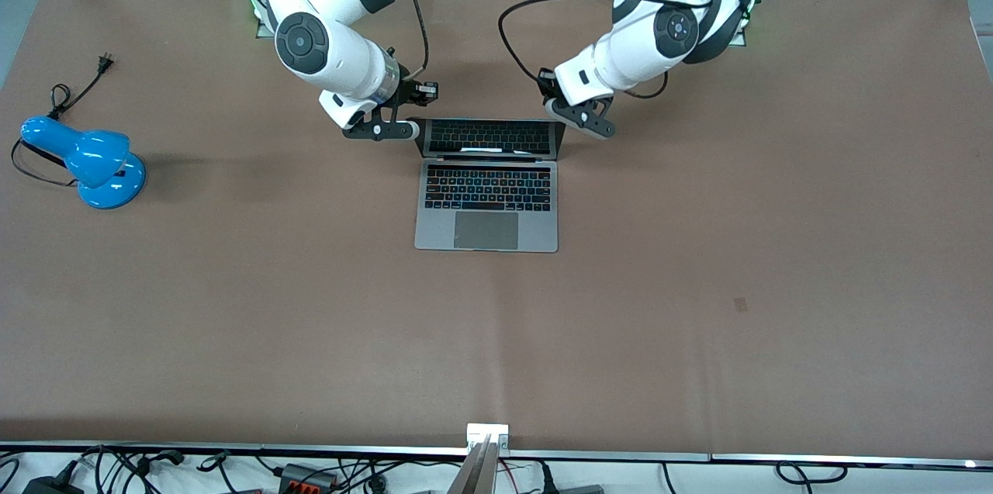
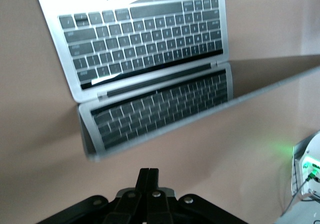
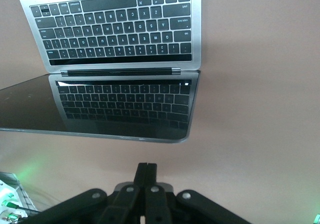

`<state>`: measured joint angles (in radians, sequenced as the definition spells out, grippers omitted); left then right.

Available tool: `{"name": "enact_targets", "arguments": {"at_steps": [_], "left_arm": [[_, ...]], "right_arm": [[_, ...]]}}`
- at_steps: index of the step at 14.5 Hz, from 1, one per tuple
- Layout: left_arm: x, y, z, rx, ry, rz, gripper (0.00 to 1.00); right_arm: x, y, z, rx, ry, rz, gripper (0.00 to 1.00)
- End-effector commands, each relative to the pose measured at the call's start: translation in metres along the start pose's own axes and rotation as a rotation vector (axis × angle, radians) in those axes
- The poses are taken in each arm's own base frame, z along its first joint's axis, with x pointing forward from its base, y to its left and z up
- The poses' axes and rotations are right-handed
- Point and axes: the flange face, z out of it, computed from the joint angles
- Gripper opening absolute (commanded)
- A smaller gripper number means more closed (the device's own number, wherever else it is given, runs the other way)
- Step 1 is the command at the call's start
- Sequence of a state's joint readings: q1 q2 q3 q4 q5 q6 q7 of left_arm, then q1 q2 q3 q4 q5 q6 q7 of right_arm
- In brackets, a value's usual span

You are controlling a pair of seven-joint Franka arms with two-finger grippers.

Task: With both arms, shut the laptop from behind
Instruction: 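Lower both grippers onto the back of the raised laptop screen, then push the screen down with both grippers until the laptop lid shuts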

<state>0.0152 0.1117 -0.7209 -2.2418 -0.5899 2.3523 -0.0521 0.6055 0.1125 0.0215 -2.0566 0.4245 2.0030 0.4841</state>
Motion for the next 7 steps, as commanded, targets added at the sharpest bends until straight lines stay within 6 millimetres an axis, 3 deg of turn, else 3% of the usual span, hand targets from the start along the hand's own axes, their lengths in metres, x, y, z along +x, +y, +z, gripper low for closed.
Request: {"name": "enact_targets", "arguments": {"at_steps": [1,7], "left_arm": [[0.016,-0.008,0.012,-0.047,0.039,0.011,0.0],[0.041,-0.026,0.019,-0.076,0.086,0.043,0.0]], "right_arm": [[0.004,-0.008,0.001,0.015,0.004,0.012,0.0],[0.023,-0.021,0.01,0.01,0.003,0.004,0.0]]}}
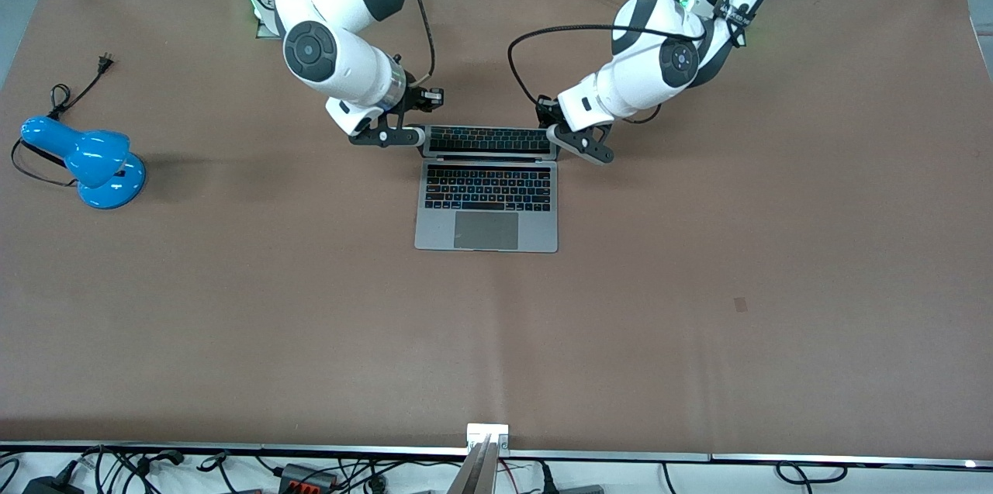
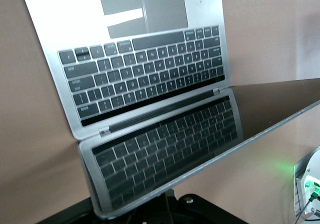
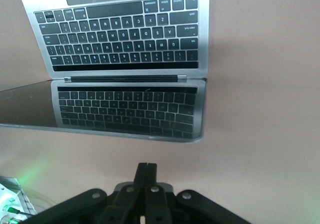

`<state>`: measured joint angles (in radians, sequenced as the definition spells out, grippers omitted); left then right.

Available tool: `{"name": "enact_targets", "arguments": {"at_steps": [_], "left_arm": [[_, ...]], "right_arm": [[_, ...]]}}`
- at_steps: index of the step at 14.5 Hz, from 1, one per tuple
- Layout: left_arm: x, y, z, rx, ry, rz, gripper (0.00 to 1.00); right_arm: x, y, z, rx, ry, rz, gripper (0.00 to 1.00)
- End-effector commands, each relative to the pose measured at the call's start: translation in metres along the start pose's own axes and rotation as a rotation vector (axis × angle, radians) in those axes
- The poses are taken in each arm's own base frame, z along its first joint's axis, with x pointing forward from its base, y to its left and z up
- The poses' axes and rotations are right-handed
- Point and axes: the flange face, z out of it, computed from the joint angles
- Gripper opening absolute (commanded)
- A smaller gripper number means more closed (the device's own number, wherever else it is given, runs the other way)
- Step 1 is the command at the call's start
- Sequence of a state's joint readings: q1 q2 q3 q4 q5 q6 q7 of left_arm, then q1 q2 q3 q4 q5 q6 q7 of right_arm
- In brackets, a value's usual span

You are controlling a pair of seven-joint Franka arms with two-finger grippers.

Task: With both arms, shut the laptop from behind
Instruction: 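Push the screen down with both grippers until the laptop lid shuts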

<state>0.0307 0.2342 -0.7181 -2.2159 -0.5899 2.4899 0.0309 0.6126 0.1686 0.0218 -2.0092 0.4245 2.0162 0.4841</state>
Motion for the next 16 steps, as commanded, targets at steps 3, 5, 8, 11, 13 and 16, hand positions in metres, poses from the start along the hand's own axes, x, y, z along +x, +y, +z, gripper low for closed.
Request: {"name": "enact_targets", "arguments": {"at_steps": [3,5,8,11,13,16], "left_arm": [[0.022,-0.009,0.004,-0.046,0.035,0.017,0.0],[0.034,-0.019,-0.001,-0.053,0.052,0.017,0.0],[0.046,-0.029,0.005,-0.066,0.077,0.011,0.0],[0.06,-0.047,0.009,-0.075,0.088,0.01,0.0],[0.073,-0.058,0.014,-0.091,0.092,-0.008,0.0],[0.081,-0.076,0.029,-0.086,0.124,-0.008,0.0]], "right_arm": [[0.027,-0.011,0.001,0.015,0.007,0.01,0.0],[0.041,-0.013,0.002,0.0,0.023,0.004,0.0],[0.066,-0.014,-0.002,0.003,0.044,0.014,0.0],[0.095,-0.007,-0.002,-0.022,0.07,0.02,0.0],[0.109,-0.003,0.009,-0.037,0.069,0.026,0.0],[0.134,-0.004,0.034,-0.084,0.082,0.015,0.0]]}}
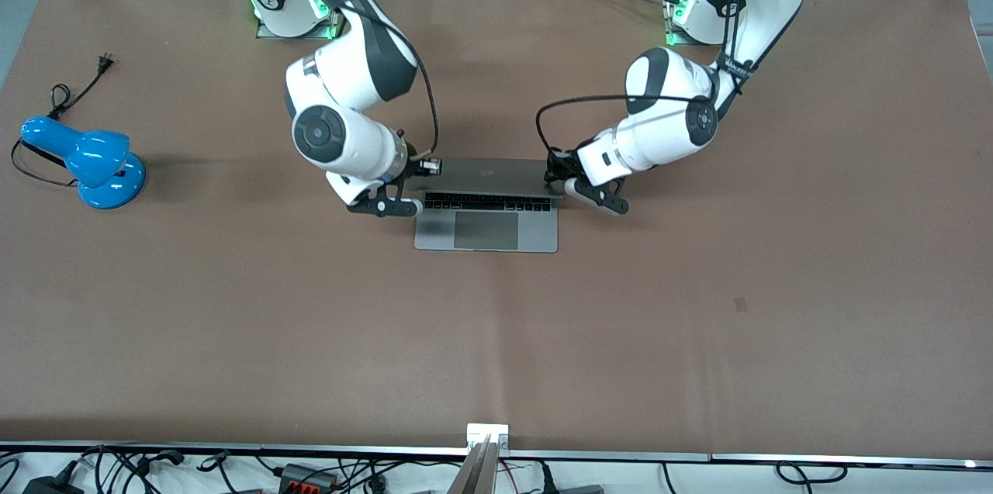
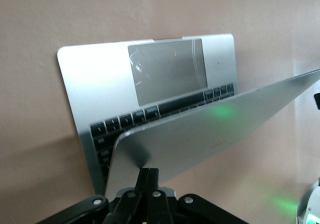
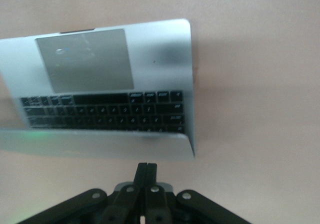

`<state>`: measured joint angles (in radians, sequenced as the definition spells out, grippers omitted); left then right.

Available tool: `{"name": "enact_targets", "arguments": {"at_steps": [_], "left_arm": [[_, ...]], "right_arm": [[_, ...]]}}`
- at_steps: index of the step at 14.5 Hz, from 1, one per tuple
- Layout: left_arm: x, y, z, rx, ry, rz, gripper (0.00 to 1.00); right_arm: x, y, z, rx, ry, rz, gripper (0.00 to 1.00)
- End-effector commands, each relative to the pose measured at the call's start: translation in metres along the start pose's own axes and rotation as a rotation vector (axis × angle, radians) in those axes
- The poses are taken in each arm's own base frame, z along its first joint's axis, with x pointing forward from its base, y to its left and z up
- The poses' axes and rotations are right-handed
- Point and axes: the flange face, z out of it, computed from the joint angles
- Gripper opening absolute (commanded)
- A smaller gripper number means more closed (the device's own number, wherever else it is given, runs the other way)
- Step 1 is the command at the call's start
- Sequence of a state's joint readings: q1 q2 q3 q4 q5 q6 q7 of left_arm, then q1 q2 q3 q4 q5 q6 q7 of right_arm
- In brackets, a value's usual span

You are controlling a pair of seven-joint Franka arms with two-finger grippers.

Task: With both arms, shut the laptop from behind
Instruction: 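Push the screen down with both grippers until the laptop lid shuts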

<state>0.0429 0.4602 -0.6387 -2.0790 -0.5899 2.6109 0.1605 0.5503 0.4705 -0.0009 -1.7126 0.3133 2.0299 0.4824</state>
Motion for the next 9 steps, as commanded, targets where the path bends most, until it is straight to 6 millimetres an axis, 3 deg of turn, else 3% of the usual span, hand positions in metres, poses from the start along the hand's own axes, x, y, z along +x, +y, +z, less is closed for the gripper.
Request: {"name": "enact_targets", "arguments": {"at_steps": [1,9], "left_arm": [[0.015,-0.016,0.016,-0.018,0.035,0.022,0.0],[0.021,-0.065,0.058,-0.011,0.059,-0.012,0.0]], "right_arm": [[0.025,-0.008,0.022,-0.019,0.016,-0.012,0.0],[0.057,-0.003,0.088,-0.004,0.084,0.011,0.0]]}}
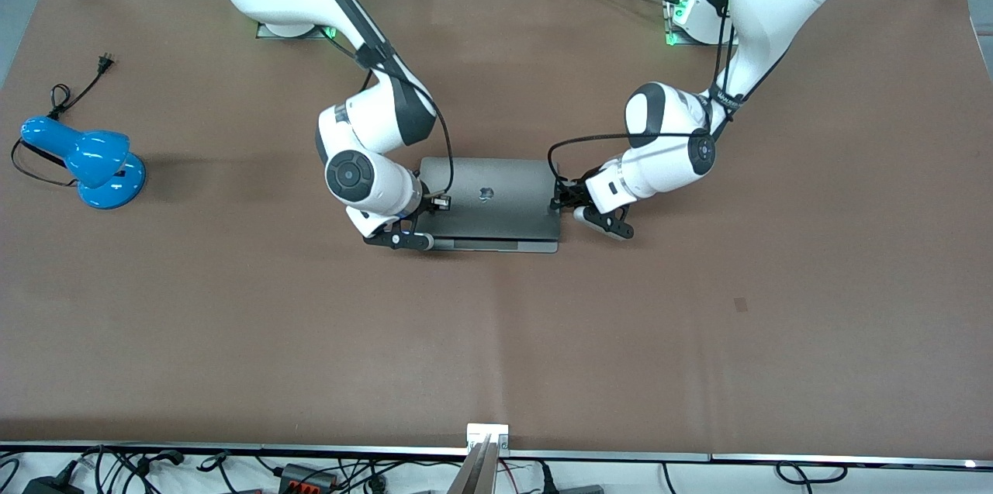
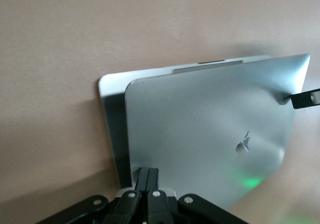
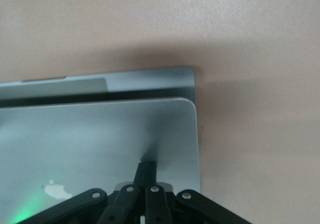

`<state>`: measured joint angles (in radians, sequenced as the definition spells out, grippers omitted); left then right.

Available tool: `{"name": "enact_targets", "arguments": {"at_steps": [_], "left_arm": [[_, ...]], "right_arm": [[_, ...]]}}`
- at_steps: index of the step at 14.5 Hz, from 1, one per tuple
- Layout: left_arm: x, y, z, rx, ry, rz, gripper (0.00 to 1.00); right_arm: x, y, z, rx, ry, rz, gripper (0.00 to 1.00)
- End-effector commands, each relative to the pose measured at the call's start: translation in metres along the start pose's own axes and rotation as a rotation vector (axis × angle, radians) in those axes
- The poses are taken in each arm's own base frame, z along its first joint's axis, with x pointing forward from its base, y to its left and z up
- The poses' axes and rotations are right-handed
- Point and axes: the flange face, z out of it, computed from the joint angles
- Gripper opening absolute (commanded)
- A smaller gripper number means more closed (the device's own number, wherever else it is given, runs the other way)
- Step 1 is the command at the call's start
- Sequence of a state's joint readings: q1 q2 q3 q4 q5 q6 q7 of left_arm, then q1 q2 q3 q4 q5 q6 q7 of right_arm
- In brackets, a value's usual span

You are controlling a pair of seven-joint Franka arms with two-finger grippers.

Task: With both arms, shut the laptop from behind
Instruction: 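Lift both grippers off the closed lid and draw them apart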

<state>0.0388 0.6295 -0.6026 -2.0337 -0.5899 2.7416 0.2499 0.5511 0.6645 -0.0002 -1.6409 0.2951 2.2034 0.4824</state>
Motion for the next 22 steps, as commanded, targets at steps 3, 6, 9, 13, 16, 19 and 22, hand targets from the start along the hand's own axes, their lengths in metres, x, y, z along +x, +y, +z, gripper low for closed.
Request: {"name": "enact_targets", "arguments": {"at_steps": [3,6,9,13,16,19,22], "left_arm": [[0.001,-0.017,0.026,-0.01,0.004,-0.01,0.0],[-0.001,-0.021,0.032,-0.01,-0.002,-0.018,0.0],[-0.001,-0.02,0.032,-0.011,-0.001,-0.017,0.0],[0.003,-0.024,0.024,-0.009,0.011,-0.022,0.0],[0.006,-0.023,0.014,-0.003,0.021,-0.02,0.0],[0.008,-0.018,-0.005,-0.004,0.009,-0.019,0.0],[0.015,-0.023,-0.037,-0.021,-0.026,-0.02,0.0]], "right_arm": [[0.008,-0.004,0.016,-0.013,0.029,-0.021,0.0],[0.01,-0.002,0.025,-0.016,0.034,-0.019,0.0],[0.012,-0.004,0.037,-0.012,0.051,-0.013,0.0],[0.011,-0.007,0.036,-0.008,0.056,-0.019,0.0],[0.015,-0.016,0.019,0.011,0.077,-0.029,0.0],[0.018,-0.012,0.006,0.012,0.074,-0.023,0.0],[0.02,0.001,-0.049,-0.004,0.081,-0.016,0.0]]}}
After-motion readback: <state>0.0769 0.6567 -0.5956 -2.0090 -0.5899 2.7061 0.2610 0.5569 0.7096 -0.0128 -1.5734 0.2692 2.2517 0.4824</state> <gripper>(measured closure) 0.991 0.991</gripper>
